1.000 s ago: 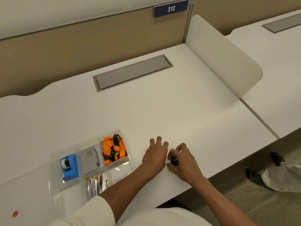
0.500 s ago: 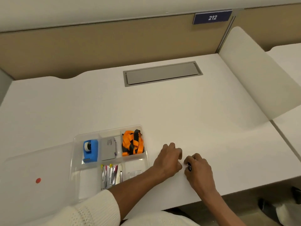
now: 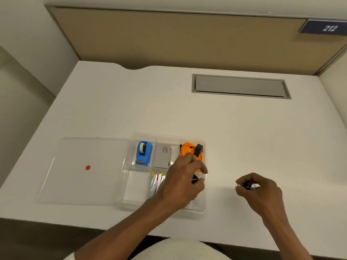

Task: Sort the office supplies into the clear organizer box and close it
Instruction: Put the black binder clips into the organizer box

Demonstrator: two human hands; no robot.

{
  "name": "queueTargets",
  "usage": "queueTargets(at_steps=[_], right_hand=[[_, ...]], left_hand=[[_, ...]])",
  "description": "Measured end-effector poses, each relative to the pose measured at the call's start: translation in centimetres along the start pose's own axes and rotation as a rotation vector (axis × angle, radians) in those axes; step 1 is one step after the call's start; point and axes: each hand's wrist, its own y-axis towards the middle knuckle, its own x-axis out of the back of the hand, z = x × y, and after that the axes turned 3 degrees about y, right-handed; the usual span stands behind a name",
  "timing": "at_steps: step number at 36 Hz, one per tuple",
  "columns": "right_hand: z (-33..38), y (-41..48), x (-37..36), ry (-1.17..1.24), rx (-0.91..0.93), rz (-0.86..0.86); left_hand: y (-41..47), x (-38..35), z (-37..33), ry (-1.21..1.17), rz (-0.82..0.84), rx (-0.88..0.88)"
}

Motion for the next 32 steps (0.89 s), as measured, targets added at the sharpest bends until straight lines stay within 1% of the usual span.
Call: queueTargets(at_steps=[5, 9, 11, 15, 19, 22, 26, 29, 32], right_hand=[[5.7, -1.1, -2.8, 0.017, 0.13, 0.118], [9.0, -2.2, -6.9, 0.015, 0.207, 0.238], [10.4, -3.0, -9.1, 0.013, 0.25, 0.288], [12.6, -4.9, -13.1, 0.003, 0.333, 0.377], [14.1, -6.6, -16.1, -0.045, 0.371, 0.395], [14.8, -7.3, -17.7, -0.075, 0.388, 0.382], [15.5, -7.9, -19.6, -0.12, 0.399, 0.404], [15.8, -8.3, -21.3, -0.176, 0.472, 0.417], [16.1, -8.6, -22.9, -0.263, 0.556, 0.431]], left_hand=[[-4.3, 4.6, 6.6, 0.15, -0.059, 0.192], [-7.2, 5.9, 10.9, 0.211, -0.031, 0.276], [-8.1, 5.8, 12.5, 0.222, 0.011, 0.275], [-8.8, 4.9, 14.6, 0.284, 0.126, 0.195], [-8.8, 4.5, 15.2, 0.337, 0.193, 0.134], [-8.8, 5.5, 15.1, 0.279, 0.137, 0.163], [-9.3, 7.7, 15.6, 0.201, -0.004, 0.243], [-9.8, 9.5, 16.6, 0.17, -0.107, 0.312], [-10.3, 11.4, 18.3, 0.144, -0.217, 0.422]])
